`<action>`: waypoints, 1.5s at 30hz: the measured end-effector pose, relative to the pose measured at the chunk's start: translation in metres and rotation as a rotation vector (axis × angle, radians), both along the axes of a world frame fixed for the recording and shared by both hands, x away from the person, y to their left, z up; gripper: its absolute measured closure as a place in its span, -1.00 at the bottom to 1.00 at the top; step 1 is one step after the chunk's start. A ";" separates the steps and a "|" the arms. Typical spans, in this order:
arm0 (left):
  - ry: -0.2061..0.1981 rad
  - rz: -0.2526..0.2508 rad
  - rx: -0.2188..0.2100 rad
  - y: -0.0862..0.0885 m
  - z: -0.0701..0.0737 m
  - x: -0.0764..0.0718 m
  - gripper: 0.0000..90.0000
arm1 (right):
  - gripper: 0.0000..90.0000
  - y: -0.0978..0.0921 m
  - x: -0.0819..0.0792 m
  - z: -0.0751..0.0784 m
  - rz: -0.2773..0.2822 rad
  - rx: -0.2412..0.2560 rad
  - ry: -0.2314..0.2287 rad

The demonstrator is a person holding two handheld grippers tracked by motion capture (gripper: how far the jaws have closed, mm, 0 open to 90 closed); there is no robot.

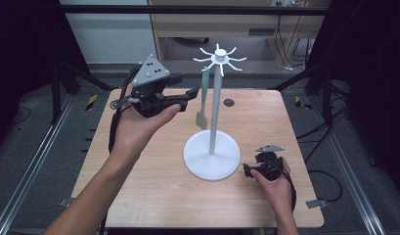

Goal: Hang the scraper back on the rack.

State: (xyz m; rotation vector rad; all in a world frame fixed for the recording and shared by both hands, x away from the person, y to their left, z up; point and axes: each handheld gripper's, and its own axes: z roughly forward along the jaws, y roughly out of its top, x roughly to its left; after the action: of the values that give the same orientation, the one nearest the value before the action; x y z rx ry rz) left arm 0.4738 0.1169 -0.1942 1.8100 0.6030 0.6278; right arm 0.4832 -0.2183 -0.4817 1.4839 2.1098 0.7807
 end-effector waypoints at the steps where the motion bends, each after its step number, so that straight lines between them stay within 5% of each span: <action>1: 0.008 -0.004 0.001 0.000 -0.001 0.000 -0.13 | -0.74 0.000 0.000 0.000 0.001 -0.002 -0.001; 14: 0.026 -0.048 0.059 -0.001 -0.025 -0.011 -0.83 | -0.74 0.000 0.000 0.000 -0.002 -0.003 0.000; 24: 0.016 -0.068 0.075 0.002 -0.049 -0.024 -0.85 | -0.75 0.000 0.000 0.000 -0.004 -0.004 -0.001; 28: -0.030 -0.051 0.098 0.006 -0.069 -0.027 -0.84 | -0.75 0.000 -0.001 0.000 -0.003 -0.005 0.000; 38: 0.025 -0.087 0.078 0.018 -0.111 -0.033 -0.86 | -0.75 0.001 -0.001 -0.001 -0.002 -0.013 0.005; 45: 0.074 -0.089 0.105 0.025 -0.143 -0.032 -0.87 | -0.76 0.002 -0.001 -0.001 -0.001 -0.014 0.003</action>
State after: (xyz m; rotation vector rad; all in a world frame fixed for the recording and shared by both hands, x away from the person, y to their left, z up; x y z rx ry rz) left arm 0.4421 0.1424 -0.3373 1.9540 0.5446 0.5428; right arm 0.4823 -0.2167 -0.4831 1.4796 2.1125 0.7622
